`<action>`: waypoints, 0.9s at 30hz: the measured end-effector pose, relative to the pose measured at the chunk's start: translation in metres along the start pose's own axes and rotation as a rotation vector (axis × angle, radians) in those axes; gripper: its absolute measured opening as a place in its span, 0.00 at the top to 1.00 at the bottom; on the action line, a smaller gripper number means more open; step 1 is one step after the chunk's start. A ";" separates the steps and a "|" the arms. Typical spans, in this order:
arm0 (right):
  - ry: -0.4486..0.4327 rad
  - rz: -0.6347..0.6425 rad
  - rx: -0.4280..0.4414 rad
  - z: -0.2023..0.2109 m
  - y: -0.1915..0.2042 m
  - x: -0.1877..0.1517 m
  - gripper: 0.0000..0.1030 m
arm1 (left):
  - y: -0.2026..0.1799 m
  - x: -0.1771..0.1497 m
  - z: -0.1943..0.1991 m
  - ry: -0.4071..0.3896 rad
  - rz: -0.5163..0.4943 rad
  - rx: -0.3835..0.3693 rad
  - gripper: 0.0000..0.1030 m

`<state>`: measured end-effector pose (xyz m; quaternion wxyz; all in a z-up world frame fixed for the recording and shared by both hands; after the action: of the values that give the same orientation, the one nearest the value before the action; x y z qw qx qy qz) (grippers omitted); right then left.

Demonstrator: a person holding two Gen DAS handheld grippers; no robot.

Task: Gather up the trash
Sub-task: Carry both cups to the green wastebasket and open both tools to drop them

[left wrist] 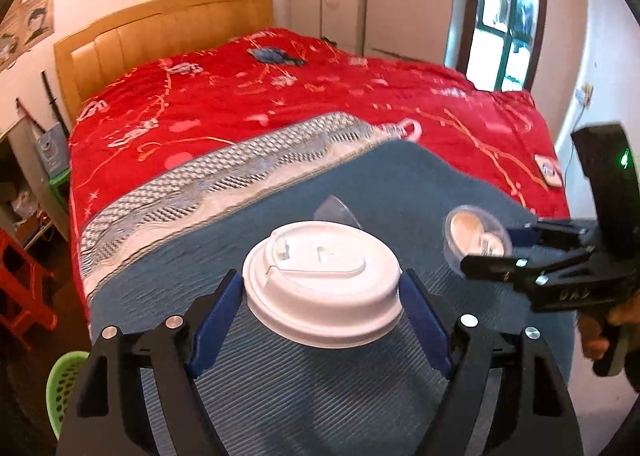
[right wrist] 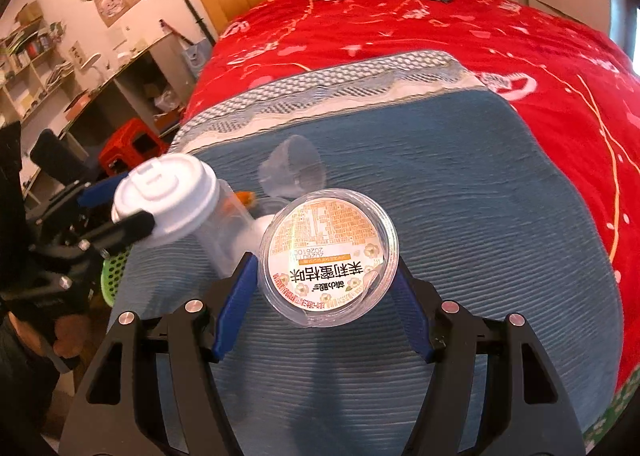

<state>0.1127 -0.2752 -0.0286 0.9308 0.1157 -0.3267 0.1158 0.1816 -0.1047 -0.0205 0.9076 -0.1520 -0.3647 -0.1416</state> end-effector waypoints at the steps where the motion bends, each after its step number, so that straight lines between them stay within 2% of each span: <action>1: -0.002 0.008 0.007 0.000 0.005 0.002 0.36 | 0.005 0.001 0.006 -0.008 0.017 -0.004 0.26; 6: -0.011 0.038 0.034 -0.001 0.027 0.012 0.36 | 0.032 0.002 0.035 -0.047 0.105 -0.009 0.26; 12: -0.012 0.101 0.100 -0.011 0.070 0.027 0.36 | 0.079 -0.012 0.069 -0.087 0.207 0.053 0.26; 18: -0.004 0.174 0.175 -0.029 0.122 0.041 0.36 | 0.149 -0.041 0.097 -0.098 0.304 0.202 0.26; 24: 0.019 0.240 0.249 -0.054 0.178 0.054 0.36 | 0.234 -0.078 0.110 -0.061 0.458 0.345 0.26; 27: 0.034 0.269 0.274 -0.067 0.201 0.060 0.36 | 0.262 -0.091 0.108 -0.038 0.498 0.391 0.26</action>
<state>0.1390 -0.0574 -0.0129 0.8880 0.1946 -0.3046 0.2844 0.1484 0.1890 -0.0560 0.9194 -0.0621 -0.3537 0.1607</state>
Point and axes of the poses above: each gripper's, at about its wrist camera, not at the fingertips, and z roughly against the way its jaws point, y to its left, x to its top, the point moved 1 cm from there along -z, roughly the way its jaws point, and after that the axes turned 12 degrees about z, right-handed, at the moved point
